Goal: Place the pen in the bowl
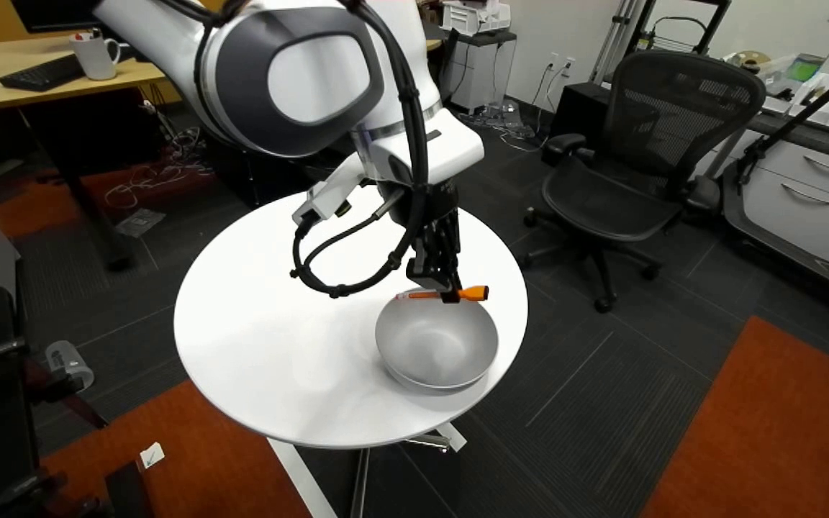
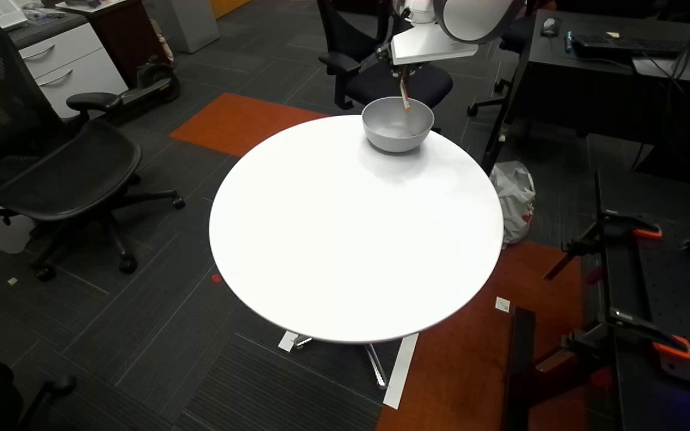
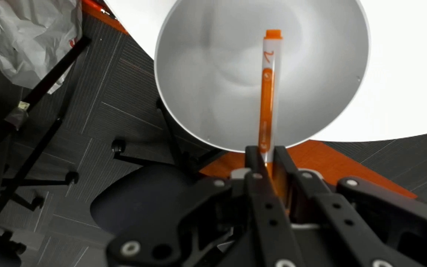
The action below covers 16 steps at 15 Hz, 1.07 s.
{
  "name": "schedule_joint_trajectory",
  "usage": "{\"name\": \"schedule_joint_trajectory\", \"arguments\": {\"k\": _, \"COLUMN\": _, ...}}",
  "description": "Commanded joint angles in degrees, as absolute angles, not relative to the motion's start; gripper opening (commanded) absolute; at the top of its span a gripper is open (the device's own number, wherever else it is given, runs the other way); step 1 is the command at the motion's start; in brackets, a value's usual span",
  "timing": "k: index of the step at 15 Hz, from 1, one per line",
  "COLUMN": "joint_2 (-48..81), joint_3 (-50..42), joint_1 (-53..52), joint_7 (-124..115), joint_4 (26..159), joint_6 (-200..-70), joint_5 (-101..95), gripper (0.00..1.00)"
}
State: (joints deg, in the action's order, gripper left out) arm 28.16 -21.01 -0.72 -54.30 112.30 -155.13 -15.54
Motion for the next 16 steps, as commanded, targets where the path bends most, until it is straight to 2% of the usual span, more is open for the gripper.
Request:
{"name": "schedule_joint_trajectory", "arguments": {"k": 1, "joint_2": 28.6, "joint_3": -18.7, "joint_1": 1.1, "joint_7": -49.4, "joint_4": 111.3, "joint_6": -156.1, "joint_5": -12.1, "gripper": 0.37}}
{"name": "schedule_joint_trajectory", "arguments": {"k": 2, "joint_2": 28.6, "joint_3": -18.4, "joint_1": 1.3, "joint_7": -48.5, "joint_4": 111.2, "joint_6": -155.9, "joint_5": -11.2, "gripper": 0.38}}
{"name": "schedule_joint_trajectory", "arguments": {"k": 4, "joint_2": 28.6, "joint_3": -18.1, "joint_1": 1.4, "joint_7": -47.1, "joint_4": 111.2, "joint_6": -155.9, "joint_5": -9.7, "gripper": 0.51}}
{"name": "schedule_joint_trajectory", "arguments": {"k": 10, "joint_2": 28.7, "joint_3": -18.3, "joint_1": 1.3, "joint_7": -45.3, "joint_4": 110.7, "joint_6": -155.4, "joint_5": -7.6, "gripper": 0.97}}
{"name": "schedule_joint_trajectory", "arguments": {"k": 11, "joint_2": 28.7, "joint_3": -18.4, "joint_1": 1.3, "joint_7": -45.4, "joint_4": 110.7, "joint_6": -155.4, "joint_5": -7.7, "gripper": 1.0}}
{"name": "schedule_joint_trajectory", "arguments": {"k": 16, "joint_2": 28.6, "joint_3": -19.4, "joint_1": 0.3, "joint_7": -46.8, "joint_4": 111.4, "joint_6": -155.2, "joint_5": -8.6, "gripper": 1.0}}
